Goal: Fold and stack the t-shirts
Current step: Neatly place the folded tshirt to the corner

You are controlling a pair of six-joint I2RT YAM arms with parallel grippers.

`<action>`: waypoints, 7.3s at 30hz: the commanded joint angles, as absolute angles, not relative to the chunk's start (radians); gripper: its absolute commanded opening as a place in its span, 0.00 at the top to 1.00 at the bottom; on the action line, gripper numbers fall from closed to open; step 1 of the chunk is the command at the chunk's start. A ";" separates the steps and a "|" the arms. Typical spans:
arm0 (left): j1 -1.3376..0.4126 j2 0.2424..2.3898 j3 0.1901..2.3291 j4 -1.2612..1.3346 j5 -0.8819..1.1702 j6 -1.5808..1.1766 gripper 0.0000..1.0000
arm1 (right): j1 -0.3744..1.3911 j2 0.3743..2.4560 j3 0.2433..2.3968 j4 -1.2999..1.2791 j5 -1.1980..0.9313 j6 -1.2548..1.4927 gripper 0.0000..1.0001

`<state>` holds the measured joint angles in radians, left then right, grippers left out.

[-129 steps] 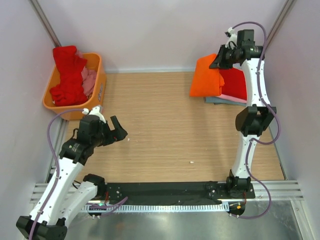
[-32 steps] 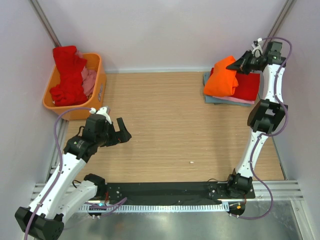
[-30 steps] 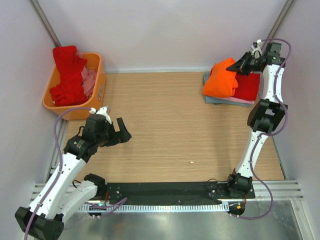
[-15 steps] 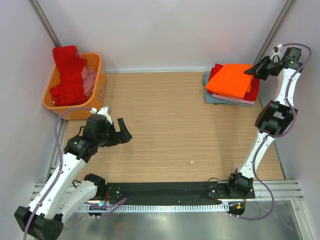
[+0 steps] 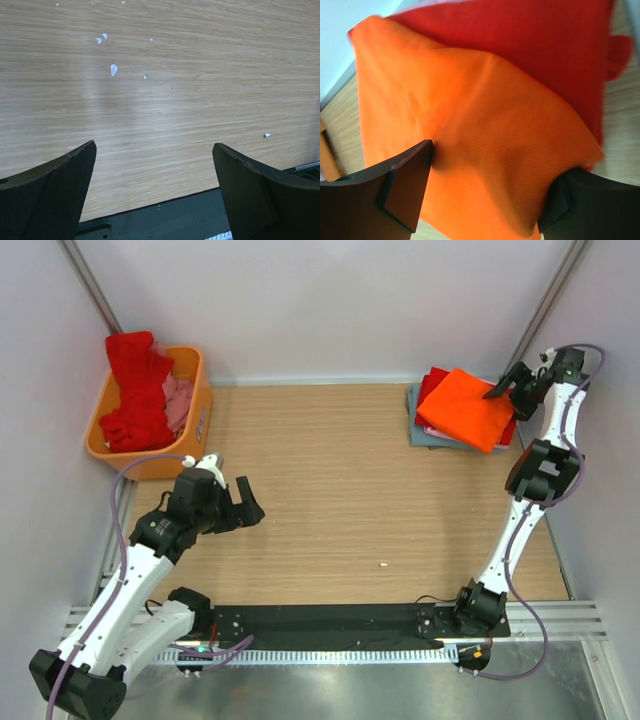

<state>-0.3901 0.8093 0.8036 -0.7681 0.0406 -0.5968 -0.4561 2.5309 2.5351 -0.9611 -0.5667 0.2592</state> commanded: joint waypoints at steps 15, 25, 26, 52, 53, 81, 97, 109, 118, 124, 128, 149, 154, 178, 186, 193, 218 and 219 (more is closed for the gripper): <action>-0.396 0.735 0.801 -0.747 0.034 -0.588 0.00 | -0.492 1.939 1.944 -0.709 -0.195 0.462 0.05; -0.397 0.710 0.798 -0.739 0.043 -0.588 0.00 | -0.511 1.963 1.724 -0.494 -0.397 0.577 0.20; -0.397 0.710 0.798 -0.739 0.043 -0.588 0.00 | -0.511 1.976 1.729 -0.488 -0.420 0.589 0.22; -0.397 0.727 0.796 -0.736 0.048 -0.584 0.00 | -0.509 2.204 1.923 -0.399 -0.517 0.615 0.85; -0.399 0.727 0.796 -0.736 0.048 -0.584 0.00 | -0.508 2.212 1.956 -0.413 -0.526 0.609 0.87; -0.397 0.749 0.798 -0.736 0.049 -0.583 0.00 | -0.439 2.431 2.370 -0.724 -0.297 0.373 0.66; -0.397 0.727 0.796 -0.735 0.049 -0.583 0.00 | -0.407 2.045 2.238 -0.813 0.158 0.397 0.35; -0.397 0.713 0.796 -0.733 0.046 -0.584 0.00 | -0.393 2.020 1.828 -0.535 -0.379 0.538 0.61; -0.397 0.710 0.795 -0.733 0.046 -0.584 0.00 | -0.429 2.138 1.861 -0.650 -0.114 0.482 0.64; -0.396 0.712 0.795 -0.732 0.049 -0.584 0.00 | -0.393 1.988 1.807 -0.646 0.032 0.491 0.62; -0.396 0.710 0.795 -0.732 0.046 -0.584 0.00 | -0.313 1.994 1.992 -0.687 0.015 0.479 0.52; -0.397 0.712 0.796 -0.738 0.021 -0.588 0.00 | -0.060 2.490 2.560 -0.562 0.192 0.314 0.32; -0.396 0.710 0.796 -0.738 0.020 -0.589 0.00 | -0.058 2.516 2.548 -0.542 0.213 0.298 0.36; -0.384 0.704 0.796 -0.735 0.023 -0.588 0.00 | 0.037 2.382 2.484 -0.439 0.252 0.089 0.99; -0.382 0.701 0.795 -0.733 0.023 -0.588 0.00 | 0.034 2.456 2.479 -0.446 0.307 0.058 0.29; -0.382 0.703 0.795 -0.735 0.025 -0.588 0.00 | 0.014 2.384 2.427 -0.436 0.446 0.147 0.12; -0.382 0.703 0.795 -0.733 0.025 -0.588 0.00 | -0.426 2.390 2.256 -0.353 -0.365 0.571 0.36; -0.382 0.709 0.795 -0.735 0.025 -0.588 0.00 | -0.426 2.413 2.267 -0.351 -0.367 0.572 0.35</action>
<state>-0.3859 0.7033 0.7975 -0.7601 0.0265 -0.5941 -0.4129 2.3619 2.2368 -0.3668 -0.3054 0.5148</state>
